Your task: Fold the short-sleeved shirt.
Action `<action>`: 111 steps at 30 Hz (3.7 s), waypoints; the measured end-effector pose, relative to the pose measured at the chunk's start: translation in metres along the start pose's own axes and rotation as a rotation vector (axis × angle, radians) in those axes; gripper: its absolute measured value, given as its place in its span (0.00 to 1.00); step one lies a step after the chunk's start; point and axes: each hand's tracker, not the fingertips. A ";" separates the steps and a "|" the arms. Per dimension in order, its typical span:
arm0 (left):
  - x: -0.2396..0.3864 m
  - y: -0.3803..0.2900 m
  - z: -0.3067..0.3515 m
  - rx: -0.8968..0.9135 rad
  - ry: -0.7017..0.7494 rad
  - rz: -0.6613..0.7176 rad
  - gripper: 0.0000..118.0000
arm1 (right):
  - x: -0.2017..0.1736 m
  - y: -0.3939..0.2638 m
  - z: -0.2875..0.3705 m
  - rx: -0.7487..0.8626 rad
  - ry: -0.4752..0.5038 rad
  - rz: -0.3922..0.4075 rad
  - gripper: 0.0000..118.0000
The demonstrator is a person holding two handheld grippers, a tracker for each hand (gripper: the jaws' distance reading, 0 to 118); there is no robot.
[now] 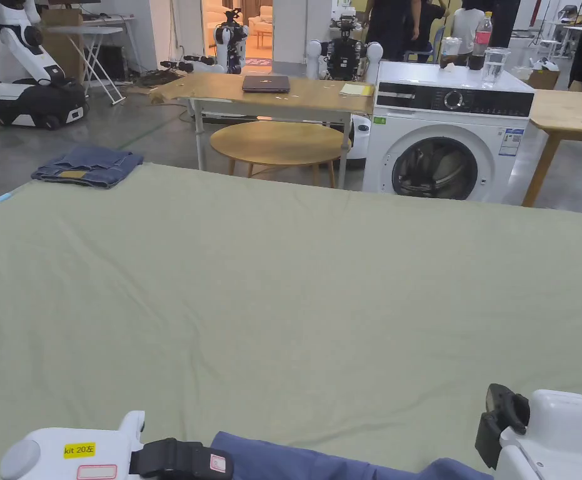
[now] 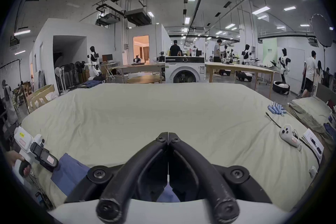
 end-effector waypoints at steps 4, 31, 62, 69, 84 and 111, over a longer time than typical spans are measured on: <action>0.009 -0.002 -0.017 -0.036 0.001 -0.076 0.35 | 0.001 -0.001 0.000 -0.008 -0.002 -0.004 0.00; 0.180 0.004 0.088 0.174 0.495 -0.306 0.05 | -0.007 0.003 -0.003 -0.022 0.032 0.003 0.00; 0.193 -0.049 -0.210 -0.276 0.558 -0.384 0.06 | 0.024 -0.012 0.004 -0.090 -0.029 -0.029 0.00; 0.215 -0.046 -0.182 -0.292 0.423 -0.373 0.44 | 0.033 -0.012 0.006 -0.092 -0.046 -0.030 0.00; 0.141 -0.043 -0.195 -0.321 0.178 -0.199 0.02 | 0.032 -0.016 0.010 -0.082 -0.033 -0.051 0.00; 0.220 -0.049 -0.078 0.662 0.560 -0.982 0.00 | 0.001 0.031 0.013 0.157 -0.055 -0.015 0.00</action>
